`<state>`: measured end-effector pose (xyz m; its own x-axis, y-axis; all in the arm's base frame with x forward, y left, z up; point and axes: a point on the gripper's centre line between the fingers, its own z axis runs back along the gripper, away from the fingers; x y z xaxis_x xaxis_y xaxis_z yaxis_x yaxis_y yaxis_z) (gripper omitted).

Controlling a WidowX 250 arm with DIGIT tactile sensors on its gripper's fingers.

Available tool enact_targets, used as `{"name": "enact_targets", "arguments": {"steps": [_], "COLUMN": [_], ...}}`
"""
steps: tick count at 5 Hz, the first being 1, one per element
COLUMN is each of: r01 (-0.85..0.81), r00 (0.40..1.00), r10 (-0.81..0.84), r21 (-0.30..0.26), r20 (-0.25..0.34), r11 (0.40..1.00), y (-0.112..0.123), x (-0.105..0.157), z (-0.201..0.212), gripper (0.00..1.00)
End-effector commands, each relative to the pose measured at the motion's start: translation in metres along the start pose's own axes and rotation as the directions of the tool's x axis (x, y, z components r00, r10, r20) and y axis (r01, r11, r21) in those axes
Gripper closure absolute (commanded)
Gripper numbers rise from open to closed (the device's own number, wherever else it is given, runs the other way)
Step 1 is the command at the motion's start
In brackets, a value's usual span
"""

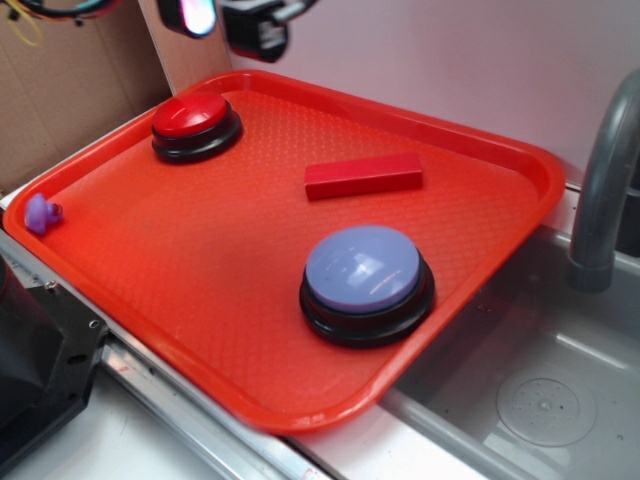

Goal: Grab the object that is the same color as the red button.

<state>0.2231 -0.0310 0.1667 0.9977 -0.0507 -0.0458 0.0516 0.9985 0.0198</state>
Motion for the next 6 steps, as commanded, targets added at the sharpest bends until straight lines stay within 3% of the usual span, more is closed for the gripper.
{"name": "enact_targets", "arguments": {"steps": [1, 2, 3, 4, 6], "r01": [0.39, 0.454, 0.443, 0.441, 0.471], "r00": [0.917, 0.889, 0.896, 0.897, 0.879], "r10": [-0.399, -0.457, -0.44, -0.438, -0.472], "r21": [0.172, 0.151, 0.097, 0.042, 0.025], "r20": [0.019, -0.015, -0.057, -0.061, 0.063], "r11": [0.904, 0.878, 0.891, 0.897, 0.882], "y": [-0.008, -0.015, -0.023, -0.029, -0.024], "x": [0.045, 0.056, 0.064, 0.07, 0.075], "z": [-0.016, -0.036, -0.071, -0.092, -0.113], "gripper": [0.0, 0.0, 0.0, 0.0, 0.0]}}
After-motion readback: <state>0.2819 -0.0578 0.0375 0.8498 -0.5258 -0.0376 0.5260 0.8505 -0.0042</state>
